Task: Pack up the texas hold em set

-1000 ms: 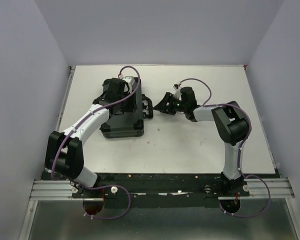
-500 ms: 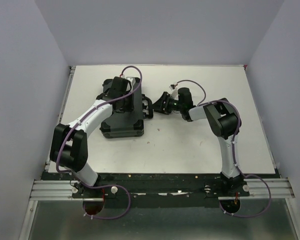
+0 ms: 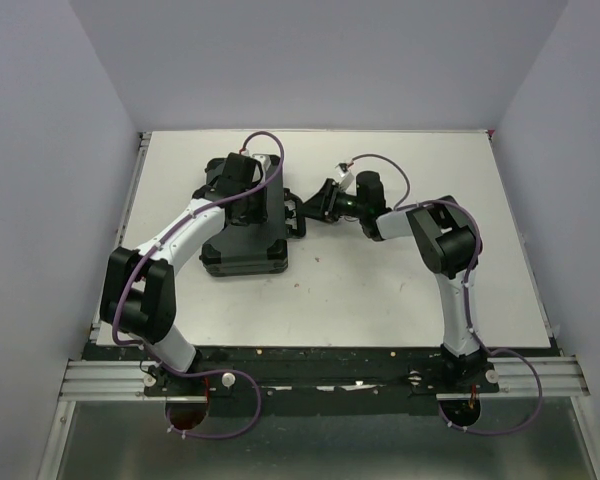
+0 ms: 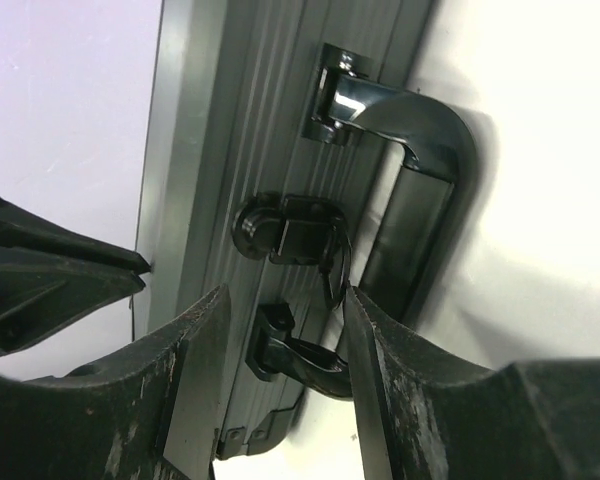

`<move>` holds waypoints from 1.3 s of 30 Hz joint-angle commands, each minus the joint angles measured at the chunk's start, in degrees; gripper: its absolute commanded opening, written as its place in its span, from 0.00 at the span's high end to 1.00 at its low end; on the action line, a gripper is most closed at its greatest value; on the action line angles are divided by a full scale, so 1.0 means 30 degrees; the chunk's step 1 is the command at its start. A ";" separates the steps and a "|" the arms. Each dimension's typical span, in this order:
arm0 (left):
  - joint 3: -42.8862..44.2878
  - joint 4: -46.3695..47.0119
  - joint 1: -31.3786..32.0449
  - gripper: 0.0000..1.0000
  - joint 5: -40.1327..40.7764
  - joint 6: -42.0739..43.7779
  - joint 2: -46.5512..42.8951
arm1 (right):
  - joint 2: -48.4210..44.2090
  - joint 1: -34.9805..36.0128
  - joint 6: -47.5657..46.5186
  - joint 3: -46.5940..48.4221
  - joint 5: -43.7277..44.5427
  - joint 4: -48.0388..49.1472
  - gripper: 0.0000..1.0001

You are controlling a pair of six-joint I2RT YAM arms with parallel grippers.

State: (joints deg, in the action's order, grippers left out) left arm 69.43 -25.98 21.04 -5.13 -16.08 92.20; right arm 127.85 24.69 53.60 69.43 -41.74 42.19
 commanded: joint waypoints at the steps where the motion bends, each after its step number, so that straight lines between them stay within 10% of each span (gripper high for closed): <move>1: 0.0324 -0.0657 0.0048 0.76 0.0273 -0.0003 0.0349 | 0.0127 0.0354 -0.0434 0.0937 -0.0561 0.0439 0.44; 26: 0.0441 -0.0775 0.0048 0.79 0.0390 0.0261 0.0261 | -0.1628 0.1235 -0.1902 0.1323 0.1544 -0.1613 0.42; 39: 0.0499 -0.0862 0.0048 0.79 0.0537 0.0320 0.0467 | -0.1691 0.1290 -0.5266 0.2576 0.4917 -0.7644 0.68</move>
State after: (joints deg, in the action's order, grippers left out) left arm 69.76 -26.37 21.04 -4.97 -15.84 92.47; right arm 121.71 26.70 43.27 73.38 -31.24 28.03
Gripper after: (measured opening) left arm 0.215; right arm 0.331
